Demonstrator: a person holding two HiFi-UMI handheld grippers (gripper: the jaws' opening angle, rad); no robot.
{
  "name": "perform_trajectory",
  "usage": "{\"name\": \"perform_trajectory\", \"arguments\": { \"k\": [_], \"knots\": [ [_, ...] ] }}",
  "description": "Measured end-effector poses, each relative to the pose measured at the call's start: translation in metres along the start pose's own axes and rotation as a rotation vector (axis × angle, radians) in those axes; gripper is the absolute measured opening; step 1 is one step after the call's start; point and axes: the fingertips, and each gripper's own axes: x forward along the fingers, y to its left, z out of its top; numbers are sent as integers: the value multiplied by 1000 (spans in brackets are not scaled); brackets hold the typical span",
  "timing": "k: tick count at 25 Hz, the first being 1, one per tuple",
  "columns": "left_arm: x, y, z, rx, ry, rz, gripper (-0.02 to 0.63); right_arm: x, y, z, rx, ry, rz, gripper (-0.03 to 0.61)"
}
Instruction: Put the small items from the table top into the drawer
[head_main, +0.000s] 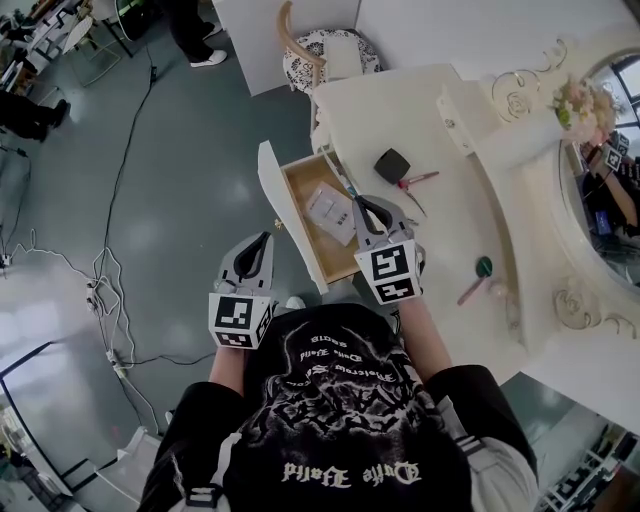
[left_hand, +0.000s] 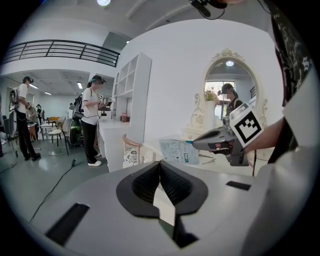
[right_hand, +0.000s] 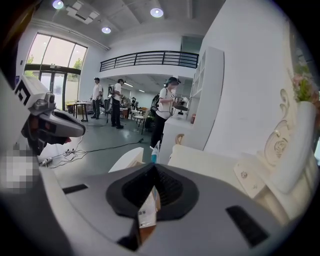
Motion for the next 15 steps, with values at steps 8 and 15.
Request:
{"name": "perform_trajectory", "arguments": {
  "k": [8,15],
  "knots": [
    [-7,3,-6,-6,17,26,15,10,11,-21,-25,83,19,11],
    [-11,0,-12,-28,26,44,15,19,14,-40,-33,141,28,11]
  ]
}}
